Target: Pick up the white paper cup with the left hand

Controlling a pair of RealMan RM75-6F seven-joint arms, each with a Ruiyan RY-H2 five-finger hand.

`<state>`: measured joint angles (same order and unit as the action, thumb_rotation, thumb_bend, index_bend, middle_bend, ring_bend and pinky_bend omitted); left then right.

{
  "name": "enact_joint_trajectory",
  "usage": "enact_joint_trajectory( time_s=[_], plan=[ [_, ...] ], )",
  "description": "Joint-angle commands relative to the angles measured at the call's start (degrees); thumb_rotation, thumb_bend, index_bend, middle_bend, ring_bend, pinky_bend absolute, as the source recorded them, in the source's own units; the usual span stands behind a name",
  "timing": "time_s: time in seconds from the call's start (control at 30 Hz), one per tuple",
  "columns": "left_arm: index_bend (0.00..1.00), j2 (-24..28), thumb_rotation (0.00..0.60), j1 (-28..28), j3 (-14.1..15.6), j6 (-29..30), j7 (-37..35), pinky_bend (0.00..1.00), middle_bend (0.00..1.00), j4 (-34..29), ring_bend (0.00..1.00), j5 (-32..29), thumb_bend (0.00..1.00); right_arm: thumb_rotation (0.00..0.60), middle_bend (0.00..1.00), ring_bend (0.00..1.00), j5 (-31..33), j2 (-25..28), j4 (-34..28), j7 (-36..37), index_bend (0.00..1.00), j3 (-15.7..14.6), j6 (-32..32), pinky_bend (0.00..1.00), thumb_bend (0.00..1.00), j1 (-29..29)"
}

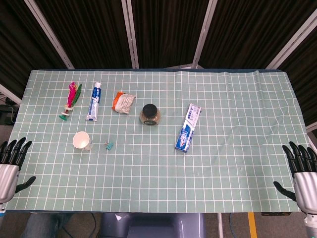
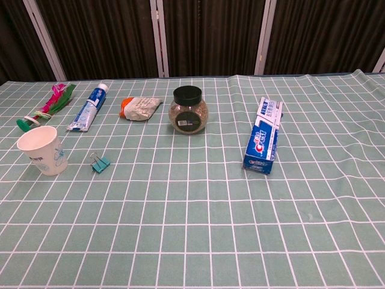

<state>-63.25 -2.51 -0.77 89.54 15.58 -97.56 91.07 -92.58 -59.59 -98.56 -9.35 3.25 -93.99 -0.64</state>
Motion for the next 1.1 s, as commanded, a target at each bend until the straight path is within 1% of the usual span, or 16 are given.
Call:
enact_joint_trajectory(
  time_s=[0.03,0.23,0.37,0.47,0.53,0.57,0.63,0.7,0.77,0.9,1.1],
  plan=[
    [0.0,-0.1,0.6,-0.1,-0.1,-0.2,0.0,0.0,0.0,0.1,0.0,-0.2,0.0,0.6,0.0,0.0,0.2,0.0,0.0,-0.3,0.0,0.0,0.1,0.0,0.0,0.0],
    [0.0,-0.6,0.6,-0.3,-0.5,-0.4,0.3,0.0,0.0,0.8,0.0,-0.6,0.0,0.6,0.0,0.0,0.3,-0.1,-0.2,-0.4,0.0,0.1,0.5,0.0,0.0,0.1],
    [0.0,-2.6,0.6,-2.4,-1.6,-2.3,1.7,0.0,0.0,2.6,0.0,-0.5,0.0,0.6,0.0,0.0,0.6,0.0,-0.4,-0.5,0.0,0.2,0.7,0.0,0.0,0.3],
    [0.0,-5.9,0.6,-5.8,-2.4,-5.9,7.3,0.0,0.0,6.2,0.0,0.8,0.0,0.6,0.0,0.0,1.2,-0.1,-0.4,-0.7,0.0,0.5,1.2,0.0,0.0,0.5],
    [0.0,-9.5,0.6,-9.0,-3.0,-9.8,14.4,0.0,0.0,9.9,0.0,1.6,0.0,0.6,0.0,0.0,2.0,-0.3,-0.2,-0.9,0.0,0.7,2.0,0.0,0.0,0.9],
    [0.0,-10.6,0.6,-9.9,-3.2,-10.7,16.4,0.0,0.0,11.1,0.0,1.7,0.0,0.6,0.0,0.0,2.3,-0.3,-0.2,-1.0,0.0,0.8,2.3,0.0,0.0,1.0],
    [0.0,-14.1,0.6,-12.9,-3.8,-13.9,22.5,0.0,0.0,15.1,0.0,2.4,0.0,0.6,0.0,0.0,3.1,-0.4,0.0,-1.0,0.0,1.2,2.9,0.0,0.0,1.3],
    [0.0,-18.5,0.6,-17.2,-4.3,-19.0,29.1,0.0,0.0,21.0,0.0,3.3,0.0,0.6,0.0,0.0,4.3,-0.4,0.2,-1.0,0.0,1.8,3.4,0.0,0.0,1.6],
    [0.0,-21.1,0.6,-19.0,-4.4,-20.4,30.9,0.0,0.0,24.7,0.0,3.9,0.0,0.6,0.0,0.0,5.0,-0.4,0.3,-0.9,0.0,2.0,3.6,0.0,0.0,1.7],
    [0.0,-24.8,0.6,-21.8,-3.3,-21.4,34.0,0.0,0.0,31.7,0.0,6.4,0.0,0.6,0.0,0.0,6.0,-0.5,0.6,-0.9,0.0,2.3,4.1,0.0,0.0,1.9],
    [0.02,-27.8,0.6,-23.4,-2.7,-21.6,35.0,0.02,0.0,36.6,0.0,7.1,0.0,0.6,0.0,0.0,6.6,-0.7,0.9,-1.2,0.0,2.4,4.5,0.0,0.0,2.0]
  ],
)
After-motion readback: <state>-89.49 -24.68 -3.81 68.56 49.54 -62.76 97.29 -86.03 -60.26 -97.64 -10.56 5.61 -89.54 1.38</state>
